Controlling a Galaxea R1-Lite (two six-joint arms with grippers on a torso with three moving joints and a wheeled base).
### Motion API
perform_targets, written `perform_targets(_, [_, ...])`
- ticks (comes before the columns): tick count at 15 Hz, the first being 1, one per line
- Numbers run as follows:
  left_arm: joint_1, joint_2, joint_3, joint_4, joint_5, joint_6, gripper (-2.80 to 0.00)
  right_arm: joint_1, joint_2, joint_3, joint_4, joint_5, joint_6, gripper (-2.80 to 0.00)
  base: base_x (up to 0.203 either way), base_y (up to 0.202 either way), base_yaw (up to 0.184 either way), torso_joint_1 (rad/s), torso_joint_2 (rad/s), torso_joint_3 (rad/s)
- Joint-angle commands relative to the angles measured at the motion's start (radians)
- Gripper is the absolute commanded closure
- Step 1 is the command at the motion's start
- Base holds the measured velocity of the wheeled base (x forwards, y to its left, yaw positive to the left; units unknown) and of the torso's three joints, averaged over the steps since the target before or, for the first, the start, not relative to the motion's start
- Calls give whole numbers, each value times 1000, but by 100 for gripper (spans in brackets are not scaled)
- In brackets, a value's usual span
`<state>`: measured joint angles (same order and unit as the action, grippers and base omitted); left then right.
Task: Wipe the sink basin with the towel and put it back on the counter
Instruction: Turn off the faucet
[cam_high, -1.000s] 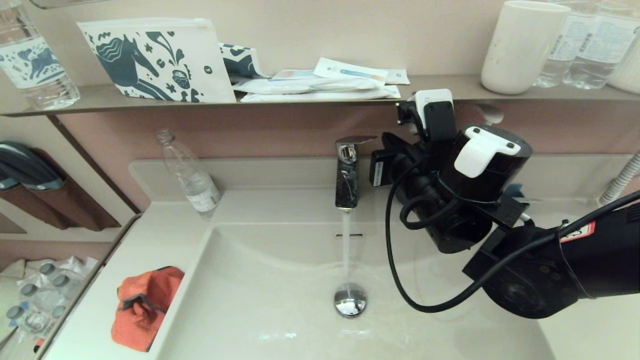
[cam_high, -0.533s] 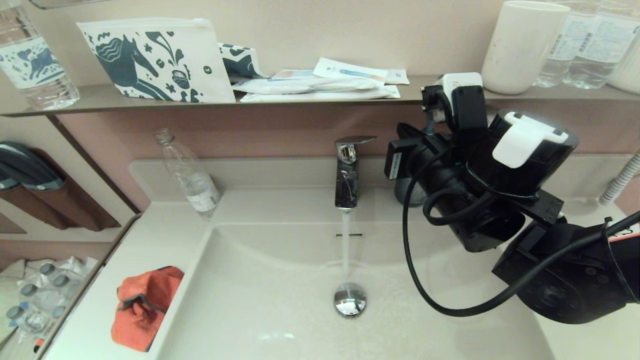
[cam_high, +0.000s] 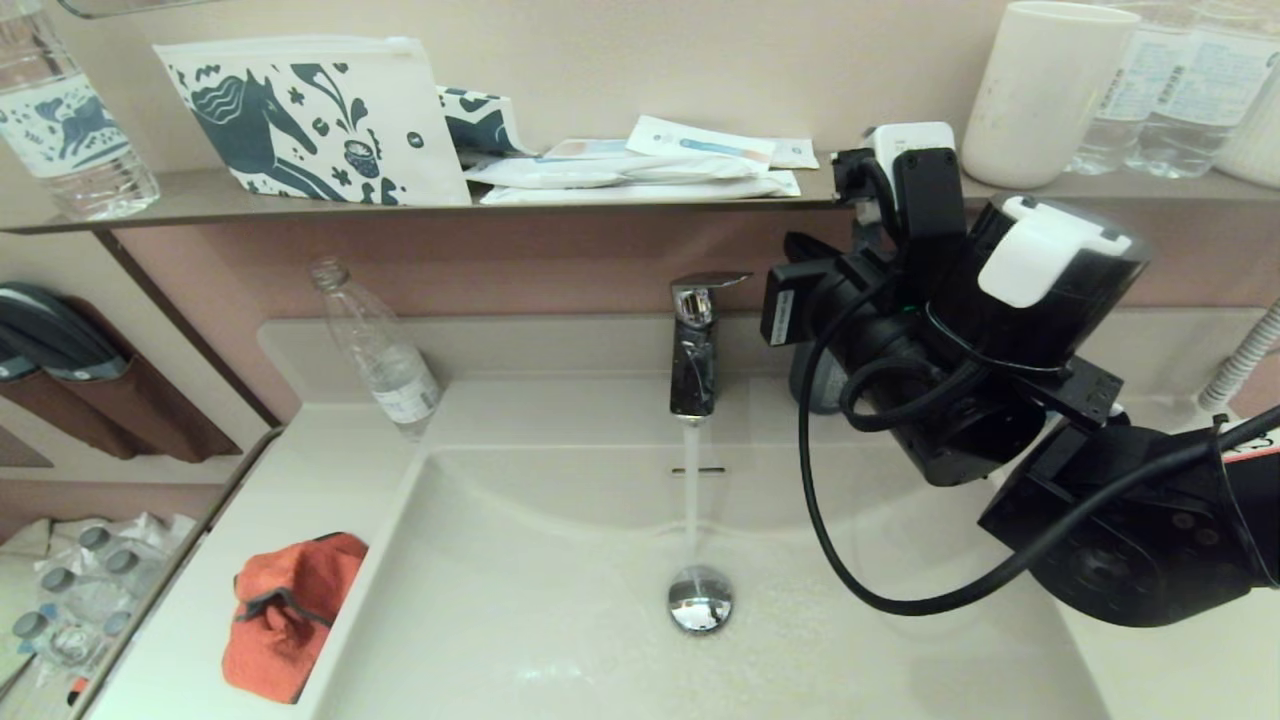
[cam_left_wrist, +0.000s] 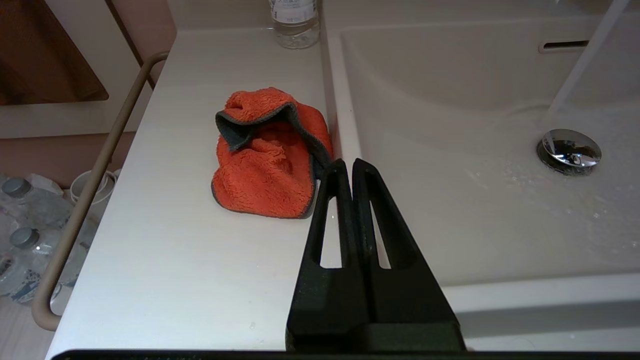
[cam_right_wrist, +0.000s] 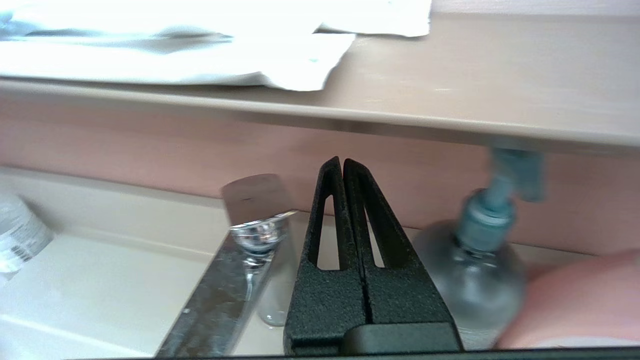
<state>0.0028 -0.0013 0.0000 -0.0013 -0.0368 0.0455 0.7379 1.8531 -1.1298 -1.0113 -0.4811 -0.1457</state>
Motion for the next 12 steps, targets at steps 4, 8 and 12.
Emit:
perform_targets(4, [0,1,0,0,0,0,0,10,93,-112,41,17,-1,0,0,0,0,0,0,0])
perform_targets(8, [0,1,0,0,0,0,0,28,133,-199,121,50,1,0,0,0,0,0,0,0])
perform_targets(12, [0,1,0,0,0,0,0,50,127,-187,184,68,5,0,0,0,0,0,0,0])
